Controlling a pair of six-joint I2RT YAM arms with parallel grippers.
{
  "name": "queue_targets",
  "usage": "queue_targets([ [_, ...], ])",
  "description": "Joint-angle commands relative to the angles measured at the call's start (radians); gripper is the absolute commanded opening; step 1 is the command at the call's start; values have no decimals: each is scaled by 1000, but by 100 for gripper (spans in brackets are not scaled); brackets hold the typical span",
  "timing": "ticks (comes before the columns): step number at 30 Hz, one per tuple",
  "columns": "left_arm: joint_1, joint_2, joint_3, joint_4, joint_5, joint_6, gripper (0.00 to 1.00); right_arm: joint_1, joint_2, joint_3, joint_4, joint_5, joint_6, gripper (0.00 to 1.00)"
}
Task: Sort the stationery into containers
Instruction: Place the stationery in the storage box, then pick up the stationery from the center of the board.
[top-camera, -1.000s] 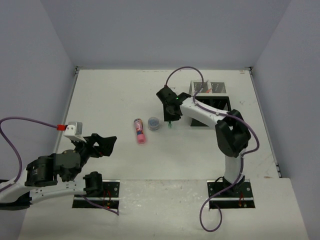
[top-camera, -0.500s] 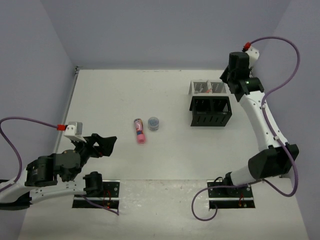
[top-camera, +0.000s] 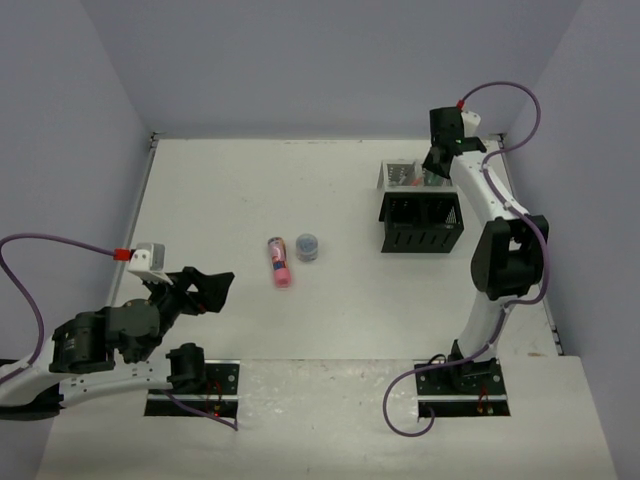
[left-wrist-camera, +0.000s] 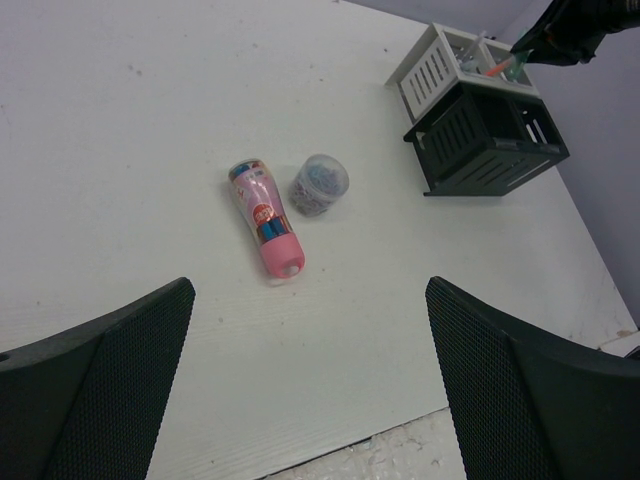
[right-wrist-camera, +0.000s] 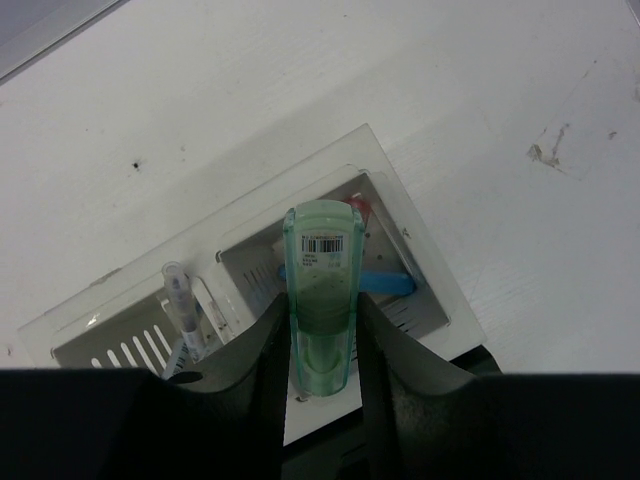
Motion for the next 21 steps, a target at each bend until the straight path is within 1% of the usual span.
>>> queue_targets([
  [1,-16,-16,10,38,-5,18,100,-4,3,46,-2,-8,-2,32],
  [2,-16,-17,10,40,-4,20,100,-4,0,43,-3,-10,0,43],
  [5,-17,-20,10,41,-3,21,100,-4,-18,27,1,-14,1,53],
  [6,-17,-20,9,43,-4,21,100,-4,-24,27,1,-16,1,54],
  [11,-16,-15,8,41,-5,20,100,-2,-97,41,-33,-29,4,56],
  [14,-16,0,8,33,-20,7,100,27,-194,-19,-23,-63,-1,55],
  [16,-15,21,11,23,-31,-10,100,72,-305,-60,-16,-76,-17,55],
  [18,-15,67,16,9,-42,-25,100,170,-398,-123,0,-89,-62,55],
  [19,-14,88,17,7,-44,-27,100,191,-414,-142,-7,-86,-68,55],
  [21,-11,172,22,-2,-46,-32,100,300,-486,-186,-20,-97,-68,54],
])
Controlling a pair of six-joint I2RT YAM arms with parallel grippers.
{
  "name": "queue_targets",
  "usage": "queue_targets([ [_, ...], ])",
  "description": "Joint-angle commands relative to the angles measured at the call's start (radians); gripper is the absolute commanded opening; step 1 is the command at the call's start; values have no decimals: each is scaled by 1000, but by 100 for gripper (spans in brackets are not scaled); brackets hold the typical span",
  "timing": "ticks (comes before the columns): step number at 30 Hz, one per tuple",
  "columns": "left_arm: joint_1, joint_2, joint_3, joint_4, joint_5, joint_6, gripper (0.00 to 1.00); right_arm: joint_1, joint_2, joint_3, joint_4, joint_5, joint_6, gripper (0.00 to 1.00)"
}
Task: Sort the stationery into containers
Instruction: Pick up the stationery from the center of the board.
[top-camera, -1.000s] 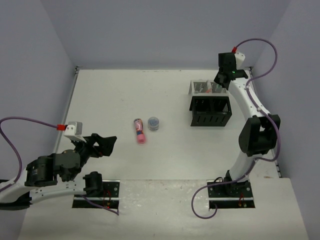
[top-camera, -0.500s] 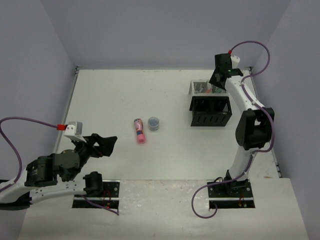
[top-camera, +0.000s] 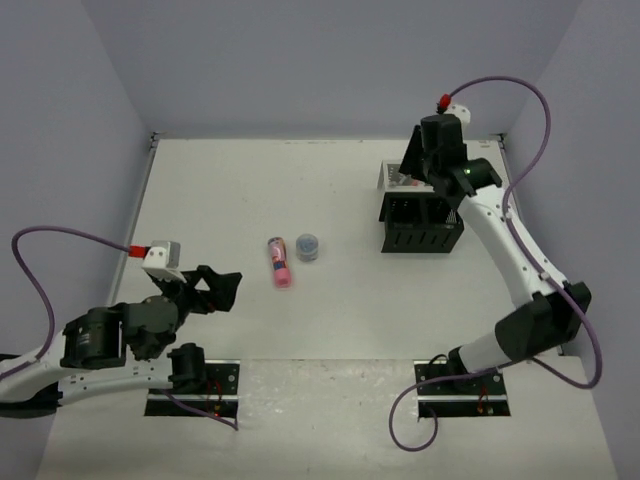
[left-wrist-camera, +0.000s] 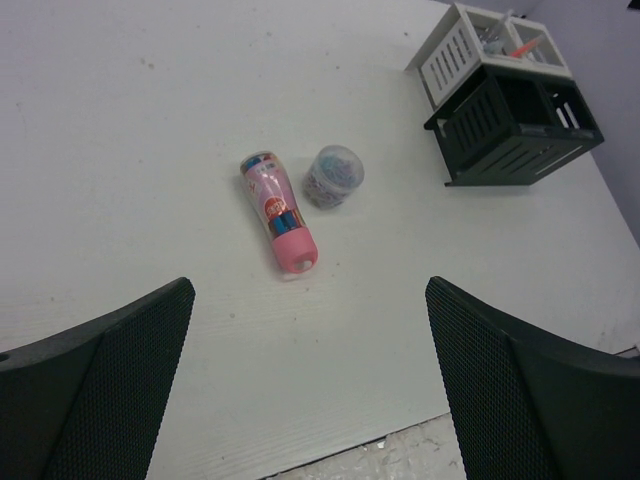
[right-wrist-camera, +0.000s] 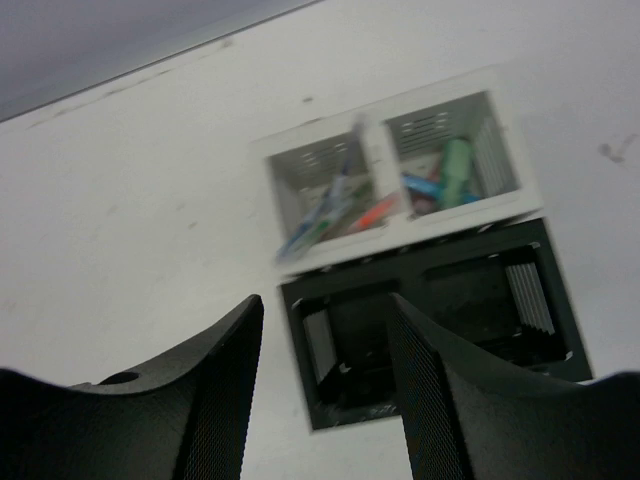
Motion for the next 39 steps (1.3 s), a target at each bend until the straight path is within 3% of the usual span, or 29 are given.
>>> queue_targets([
  [1,-7,165,24,-5,-34,-26,100,218,-174,-72,1,-36,-34,53],
  [3,1,238,32,-6,-29,-20,100,346,-204,-118,27,-55,-41,55],
  [4,7,281,37,-10,-28,-19,100,375,-204,-145,34,-84,-47,61],
  [6,38,326,50,-29,-28,-23,100,432,-171,-156,36,-155,-45,99],
  [12,76,305,39,-10,-20,-10,100,530,133,-31,-11,-163,-51,97],
  [16,79,248,34,-25,-36,-38,100,546,287,58,-13,-147,-44,77],
  [18,79,238,32,-20,-33,-35,100,546,322,81,-12,-156,-42,73],
  [22,79,238,24,4,-18,-10,100,550,447,160,-49,-182,-39,73],
  [32,84,365,35,7,-1,11,100,561,527,194,-42,-214,-42,77],
  [39,85,272,27,13,-4,8,100,564,590,235,-69,-201,-49,76],
])
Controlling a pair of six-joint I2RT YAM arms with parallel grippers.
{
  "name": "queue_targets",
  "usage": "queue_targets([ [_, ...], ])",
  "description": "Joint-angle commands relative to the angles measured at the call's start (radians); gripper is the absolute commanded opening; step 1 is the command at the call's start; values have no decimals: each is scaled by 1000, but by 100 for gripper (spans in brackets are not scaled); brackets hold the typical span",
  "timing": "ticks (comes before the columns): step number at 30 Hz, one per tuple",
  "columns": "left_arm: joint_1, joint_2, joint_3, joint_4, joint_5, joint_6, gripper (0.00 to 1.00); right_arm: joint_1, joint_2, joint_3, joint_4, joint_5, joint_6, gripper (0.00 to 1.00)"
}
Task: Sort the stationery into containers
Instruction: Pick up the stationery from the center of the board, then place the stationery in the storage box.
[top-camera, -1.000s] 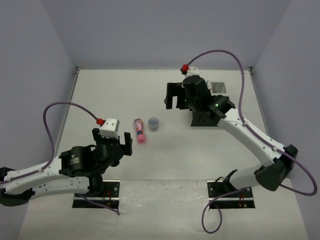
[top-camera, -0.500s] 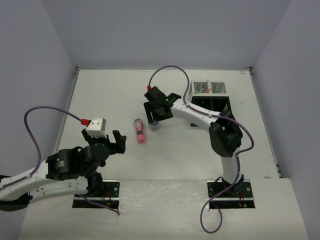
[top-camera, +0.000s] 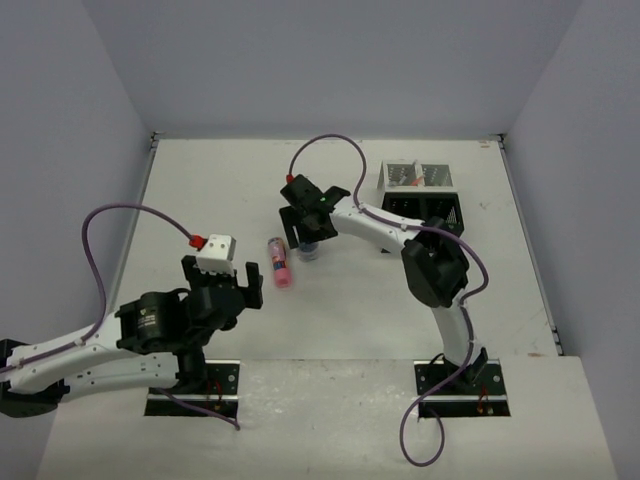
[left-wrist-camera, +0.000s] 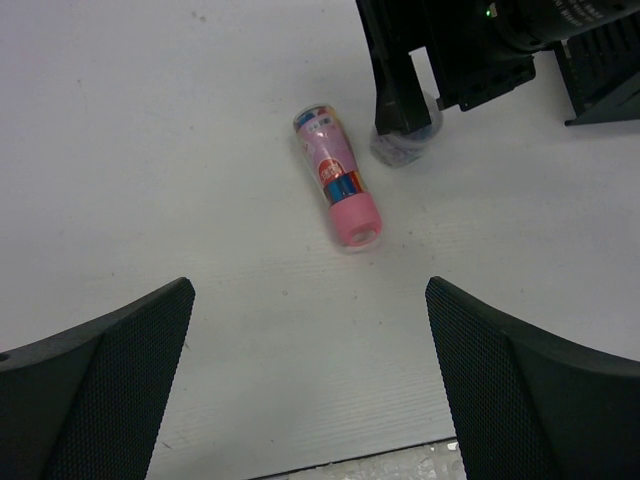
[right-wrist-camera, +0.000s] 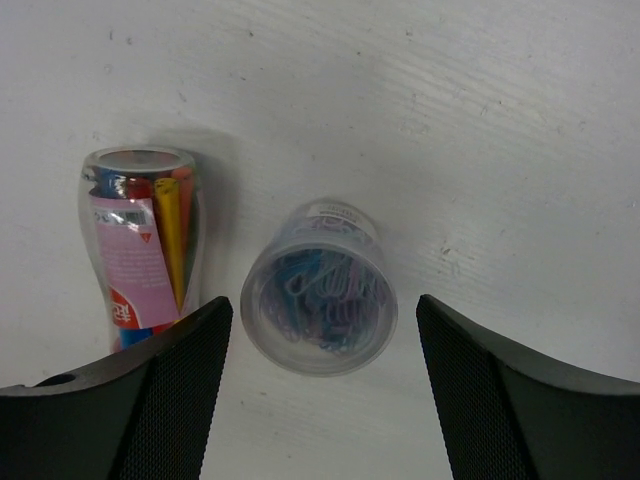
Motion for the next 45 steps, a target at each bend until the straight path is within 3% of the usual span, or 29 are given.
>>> queue_targets([
  [1,5,-81,16,27,-24,4,100,12,34,52,-25,2,-12,75],
  [4,5,-105,15,31,-22,8,100,16,47,53,-25,27,-13,62],
  [11,5,-95,15,35,-16,16,100,29,-103,3,-25,92,3,0],
  [18,5,-95,16,35,-12,19,100,-23,-468,-136,-33,249,-21,0],
  [26,5,-116,10,47,-3,32,100,-427,-768,-371,-53,371,80,0],
  [31,5,-102,10,57,7,45,100,-618,-771,-417,48,264,77,0],
  [41,5,-132,8,73,21,62,100,-641,-653,-443,93,262,97,0],
  [45,5,-153,6,72,15,57,100,-641,-644,-468,102,247,97,6],
])
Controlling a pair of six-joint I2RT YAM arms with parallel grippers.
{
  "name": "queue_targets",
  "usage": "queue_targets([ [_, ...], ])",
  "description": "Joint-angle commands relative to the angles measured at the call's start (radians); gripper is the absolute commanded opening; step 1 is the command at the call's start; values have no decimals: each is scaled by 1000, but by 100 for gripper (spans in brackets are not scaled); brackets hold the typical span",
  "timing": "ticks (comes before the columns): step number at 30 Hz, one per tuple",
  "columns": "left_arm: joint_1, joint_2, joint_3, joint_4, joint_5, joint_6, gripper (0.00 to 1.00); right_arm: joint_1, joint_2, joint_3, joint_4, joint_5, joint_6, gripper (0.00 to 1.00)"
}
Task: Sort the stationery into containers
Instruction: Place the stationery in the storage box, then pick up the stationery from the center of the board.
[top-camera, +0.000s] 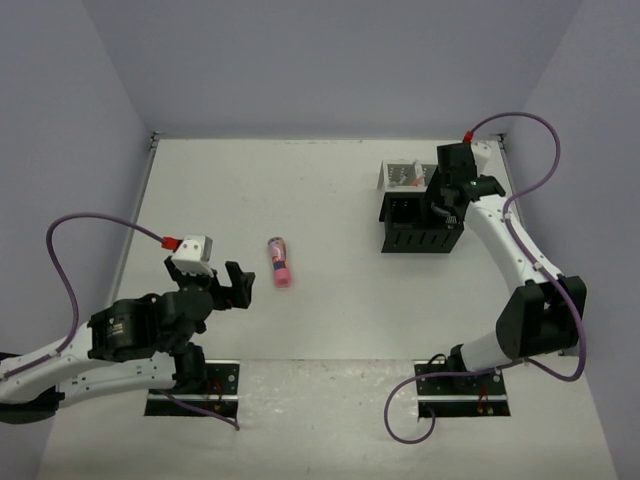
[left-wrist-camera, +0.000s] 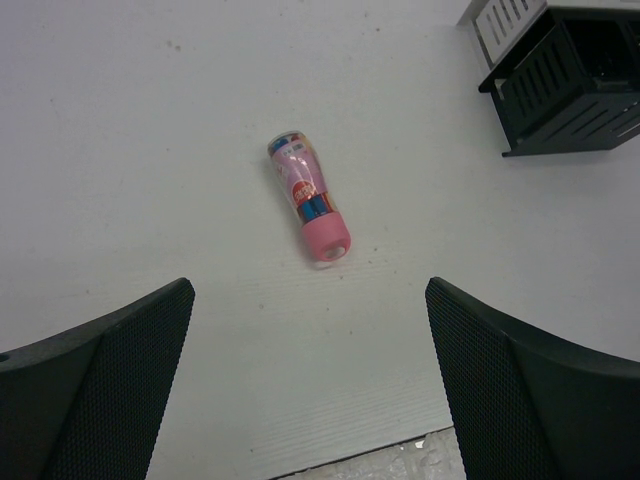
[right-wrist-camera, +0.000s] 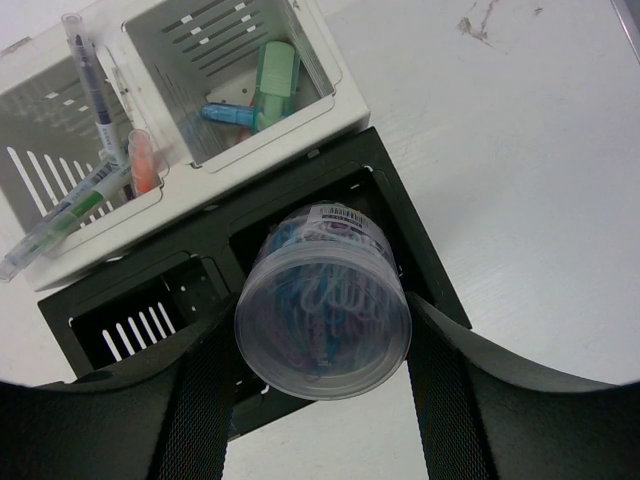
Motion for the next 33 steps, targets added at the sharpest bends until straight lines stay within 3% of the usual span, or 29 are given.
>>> queue_targets([
  [1,5,-25,6,40,-13,12,100,1,3,-16,62,-14,25,11],
  [6,5,-22,6,29,-21,3,100,1,6,-38,77,-55,22,14],
  [7,5,-20,7,30,-21,3,100,1,9,-39,77,-56,22,20],
  [9,5,-14,7,31,-20,1,100,1,16,-28,62,-48,25,45],
  [17,5,24,8,31,-22,-1,100,1,-17,31,6,-45,14,62],
  [20,8,68,14,21,-27,-4,100,1,-43,53,-16,-39,6,74],
  [22,19,101,23,11,-29,-10,100,1,-68,47,-13,-37,0,87],
  [23,29,131,26,9,-29,-13,100,1,-76,37,-3,-34,-3,99],
  [30,82,237,49,15,-25,-14,100,27,-111,28,-7,-89,-34,99],
  [33,109,335,123,-71,-27,-191,100,77,-181,7,9,-116,-58,99],
])
